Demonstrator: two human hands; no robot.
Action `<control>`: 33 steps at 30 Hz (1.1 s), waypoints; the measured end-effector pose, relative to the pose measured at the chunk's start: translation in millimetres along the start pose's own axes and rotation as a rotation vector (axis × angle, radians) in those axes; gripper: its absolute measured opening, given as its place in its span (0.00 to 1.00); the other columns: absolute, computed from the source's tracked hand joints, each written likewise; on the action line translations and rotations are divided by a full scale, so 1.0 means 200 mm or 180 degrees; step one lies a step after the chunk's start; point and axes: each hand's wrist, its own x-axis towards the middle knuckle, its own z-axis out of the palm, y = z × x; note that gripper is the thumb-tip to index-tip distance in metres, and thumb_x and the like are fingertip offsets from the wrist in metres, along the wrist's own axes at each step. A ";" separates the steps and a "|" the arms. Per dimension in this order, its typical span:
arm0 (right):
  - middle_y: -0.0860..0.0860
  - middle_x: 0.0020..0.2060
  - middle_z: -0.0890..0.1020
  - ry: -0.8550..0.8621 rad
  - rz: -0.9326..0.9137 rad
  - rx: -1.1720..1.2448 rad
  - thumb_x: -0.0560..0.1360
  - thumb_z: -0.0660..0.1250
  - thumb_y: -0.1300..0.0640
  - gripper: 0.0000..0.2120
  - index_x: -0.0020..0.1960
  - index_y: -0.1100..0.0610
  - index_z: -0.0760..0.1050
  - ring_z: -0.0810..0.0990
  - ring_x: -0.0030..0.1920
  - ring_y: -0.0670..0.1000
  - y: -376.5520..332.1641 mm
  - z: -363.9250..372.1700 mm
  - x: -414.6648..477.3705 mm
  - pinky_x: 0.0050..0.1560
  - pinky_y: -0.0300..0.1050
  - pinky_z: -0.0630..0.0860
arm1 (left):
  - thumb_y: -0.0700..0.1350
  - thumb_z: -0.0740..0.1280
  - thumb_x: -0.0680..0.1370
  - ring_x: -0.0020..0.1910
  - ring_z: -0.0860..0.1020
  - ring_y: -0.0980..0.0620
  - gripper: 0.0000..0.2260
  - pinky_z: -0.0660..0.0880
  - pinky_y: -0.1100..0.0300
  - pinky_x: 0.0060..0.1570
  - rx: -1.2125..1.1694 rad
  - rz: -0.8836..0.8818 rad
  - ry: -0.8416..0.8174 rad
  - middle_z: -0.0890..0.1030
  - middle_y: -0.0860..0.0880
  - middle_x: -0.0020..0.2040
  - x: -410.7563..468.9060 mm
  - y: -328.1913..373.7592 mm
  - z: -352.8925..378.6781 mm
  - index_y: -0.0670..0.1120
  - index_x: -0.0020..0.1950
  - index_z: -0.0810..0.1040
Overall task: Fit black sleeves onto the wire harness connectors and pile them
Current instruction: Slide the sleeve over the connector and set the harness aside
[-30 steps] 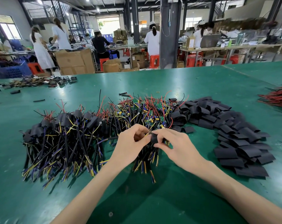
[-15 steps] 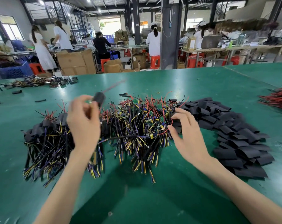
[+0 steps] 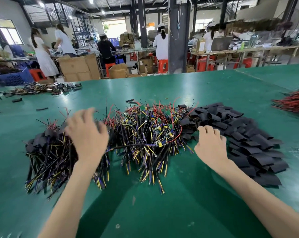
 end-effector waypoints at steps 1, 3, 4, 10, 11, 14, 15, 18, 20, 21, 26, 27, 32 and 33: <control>0.53 0.66 0.68 -0.0055 -0.0103 0.0100 0.74 0.60 0.58 0.22 0.68 0.56 0.63 0.66 0.64 0.56 0.01 0.01 0.01 0.61 0.52 0.65 | 0.41 0.66 0.74 0.57 0.71 0.41 0.13 0.64 0.48 0.55 -0.0321 0.0470 -0.0251 0.76 0.42 0.56 -0.04 0.07 0.02 0.44 0.59 0.76; 0.50 0.72 0.63 -0.0280 -0.0437 0.0351 0.78 0.57 0.58 0.23 0.73 0.54 0.59 0.61 0.70 0.53 0.03 0.05 0.03 0.66 0.51 0.62 | 0.43 0.65 0.77 0.58 0.71 0.47 0.12 0.61 0.55 0.57 -0.0825 0.1142 -0.0997 0.78 0.48 0.56 -0.13 0.21 0.06 0.47 0.60 0.77; 0.49 0.73 0.61 -0.0422 -0.0616 0.0406 0.80 0.55 0.57 0.23 0.74 0.53 0.57 0.59 0.72 0.51 0.03 0.06 0.03 0.67 0.50 0.60 | 0.46 0.64 0.78 0.60 0.71 0.51 0.13 0.59 0.58 0.59 -0.0926 0.1367 -0.1311 0.77 0.51 0.58 -0.18 0.27 0.09 0.49 0.62 0.76; 0.45 0.65 0.69 -0.0397 -0.0878 0.0091 0.80 0.55 0.54 0.20 0.72 0.45 0.60 0.63 0.65 0.51 0.03 0.11 0.04 0.61 0.49 0.62 | 0.50 0.63 0.79 0.59 0.68 0.53 0.16 0.57 0.62 0.57 -0.0891 0.1719 -0.1695 0.76 0.54 0.57 -0.33 0.35 0.20 0.50 0.66 0.72; 0.46 0.63 0.70 -0.0331 -0.0815 0.0054 0.80 0.56 0.52 0.19 0.70 0.45 0.63 0.64 0.64 0.51 0.03 0.11 0.04 0.60 0.49 0.62 | 0.50 0.63 0.79 0.57 0.69 0.52 0.16 0.57 0.63 0.56 -0.0921 0.1686 -0.1658 0.76 0.54 0.55 -0.33 0.36 0.21 0.50 0.66 0.73; 0.47 0.59 0.71 -0.0214 -0.0710 0.0043 0.78 0.59 0.50 0.14 0.64 0.47 0.68 0.65 0.62 0.51 0.03 0.10 0.04 0.59 0.49 0.62 | 0.49 0.65 0.78 0.54 0.71 0.50 0.16 0.60 0.62 0.57 -0.1061 0.1594 -0.1770 0.77 0.52 0.51 -0.34 0.38 0.20 0.47 0.65 0.74; 0.47 0.58 0.71 -0.0194 -0.0711 0.0099 0.78 0.60 0.50 0.13 0.62 0.49 0.69 0.65 0.61 0.51 0.03 0.10 0.04 0.59 0.49 0.62 | 0.48 0.66 0.78 0.53 0.72 0.49 0.15 0.61 0.61 0.58 -0.1137 0.1565 -0.1805 0.76 0.50 0.50 -0.34 0.39 0.19 0.46 0.64 0.75; 0.48 0.57 0.73 -0.0242 -0.0830 0.0526 0.77 0.63 0.54 0.11 0.58 0.53 0.69 0.66 0.60 0.51 0.05 0.08 0.06 0.60 0.47 0.60 | 0.44 0.66 0.78 0.46 0.73 0.51 0.11 0.67 0.61 0.54 -0.1369 0.1411 -0.1597 0.74 0.48 0.50 -0.31 0.40 0.14 0.43 0.60 0.77; 0.49 0.57 0.75 -0.0352 -0.1040 0.0662 0.77 0.63 0.57 0.11 0.59 0.54 0.68 0.68 0.59 0.52 0.05 0.07 0.06 0.58 0.47 0.61 | 0.41 0.65 0.78 0.42 0.70 0.57 0.09 0.65 0.68 0.47 -0.1581 0.1242 -0.1374 0.73 0.48 0.50 -0.27 0.40 0.10 0.41 0.58 0.76; 0.49 0.57 0.76 -0.0408 -0.1129 0.0652 0.77 0.62 0.58 0.11 0.59 0.54 0.67 0.69 0.58 0.53 0.05 0.06 0.06 0.56 0.48 0.62 | 0.39 0.65 0.78 0.41 0.68 0.59 0.09 0.64 0.72 0.46 -0.1683 0.1161 -0.1233 0.72 0.48 0.50 -0.25 0.40 0.07 0.40 0.57 0.75; 0.50 0.52 0.77 -0.0504 -0.1109 0.0855 0.76 0.64 0.58 0.07 0.54 0.56 0.70 0.70 0.54 0.54 0.06 0.04 0.07 0.53 0.48 0.65 | 0.37 0.62 0.79 0.46 0.68 0.59 0.09 0.63 0.68 0.49 -0.1850 0.0962 -0.0924 0.72 0.51 0.50 -0.17 0.34 -0.01 0.39 0.58 0.74; 0.50 0.51 0.77 -0.0508 -0.1074 0.0903 0.77 0.63 0.57 0.06 0.53 0.56 0.71 0.71 0.54 0.54 0.06 0.04 0.07 0.53 0.48 0.65 | 0.39 0.61 0.79 0.47 0.69 0.58 0.08 0.63 0.67 0.49 -0.1824 0.0987 -0.0959 0.72 0.51 0.50 -0.17 0.32 -0.02 0.40 0.58 0.74; 0.51 0.53 0.77 -0.0648 -0.1221 0.0615 0.78 0.61 0.57 0.07 0.56 0.55 0.71 0.71 0.55 0.54 0.07 0.04 0.07 0.55 0.48 0.66 | 0.45 0.67 0.77 0.47 0.69 0.56 0.08 0.60 0.66 0.49 -0.1440 0.1011 -0.1045 0.77 0.49 0.51 -0.18 0.25 -0.01 0.42 0.54 0.77; 0.51 0.53 0.77 -0.0716 -0.1195 0.0670 0.77 0.62 0.58 0.08 0.56 0.55 0.71 0.71 0.55 0.54 0.07 0.03 0.07 0.55 0.48 0.66 | 0.45 0.68 0.77 0.48 0.70 0.54 0.08 0.60 0.66 0.50 -0.1423 0.0993 -0.1074 0.78 0.49 0.51 -0.18 0.24 0.00 0.42 0.53 0.77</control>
